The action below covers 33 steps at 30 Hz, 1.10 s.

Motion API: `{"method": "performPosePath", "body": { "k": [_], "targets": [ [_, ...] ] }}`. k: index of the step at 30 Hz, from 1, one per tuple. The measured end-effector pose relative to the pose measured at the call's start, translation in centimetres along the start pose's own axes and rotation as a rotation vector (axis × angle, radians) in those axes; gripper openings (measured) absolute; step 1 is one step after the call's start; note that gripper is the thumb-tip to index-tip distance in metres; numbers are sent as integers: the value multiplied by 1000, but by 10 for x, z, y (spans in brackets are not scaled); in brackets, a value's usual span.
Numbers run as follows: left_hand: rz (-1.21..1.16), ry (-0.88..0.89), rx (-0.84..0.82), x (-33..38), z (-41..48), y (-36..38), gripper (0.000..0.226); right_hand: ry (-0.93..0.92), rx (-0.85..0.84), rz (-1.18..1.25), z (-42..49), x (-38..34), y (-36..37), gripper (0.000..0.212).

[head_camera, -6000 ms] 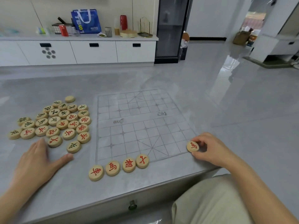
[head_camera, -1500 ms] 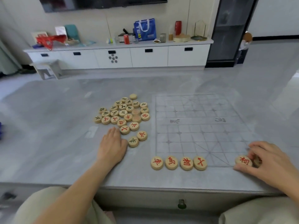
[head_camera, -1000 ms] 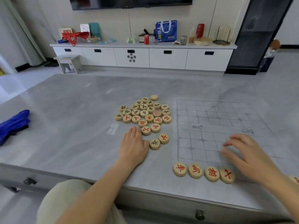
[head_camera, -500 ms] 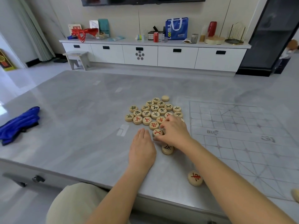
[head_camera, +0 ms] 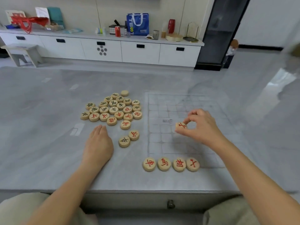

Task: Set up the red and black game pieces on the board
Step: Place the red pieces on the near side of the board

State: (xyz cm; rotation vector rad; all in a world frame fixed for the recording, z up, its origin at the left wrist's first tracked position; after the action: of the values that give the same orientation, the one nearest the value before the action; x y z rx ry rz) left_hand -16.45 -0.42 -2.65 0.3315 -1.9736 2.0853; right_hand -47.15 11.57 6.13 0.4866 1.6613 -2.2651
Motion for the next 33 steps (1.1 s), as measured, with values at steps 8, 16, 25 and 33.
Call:
{"method": "performPosePath", "body": {
  "k": [8, 16, 25, 33],
  "targets": [
    [27, 36, 11, 1, 1, -1, 41, 52, -101, -244, -91, 61, -41, 52],
    [8, 14, 7, 2, 0, -2, 31, -69, -180, -413, -116, 64, -22, 65],
    [-24, 5, -7, 6, -7, -9, 44, -40, -160, -292, -99, 51, -15, 97],
    [-16, -11, -13, 7, -10, -10, 50, -194, -176, -177, -44, -11, 22, 94]
  ]
}}
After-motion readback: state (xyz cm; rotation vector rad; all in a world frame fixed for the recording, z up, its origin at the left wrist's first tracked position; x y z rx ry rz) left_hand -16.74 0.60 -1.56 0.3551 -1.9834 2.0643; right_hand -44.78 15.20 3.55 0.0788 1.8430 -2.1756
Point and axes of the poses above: each hand's wrist, its own z-axis towards the middle knuckle, its own y-axis out of the palm, x = y × z, the point moved 5 cm from there along z, towards the middle knuckle, and after that the axes turned 12 degrees about -y, right-handed, at the moved point
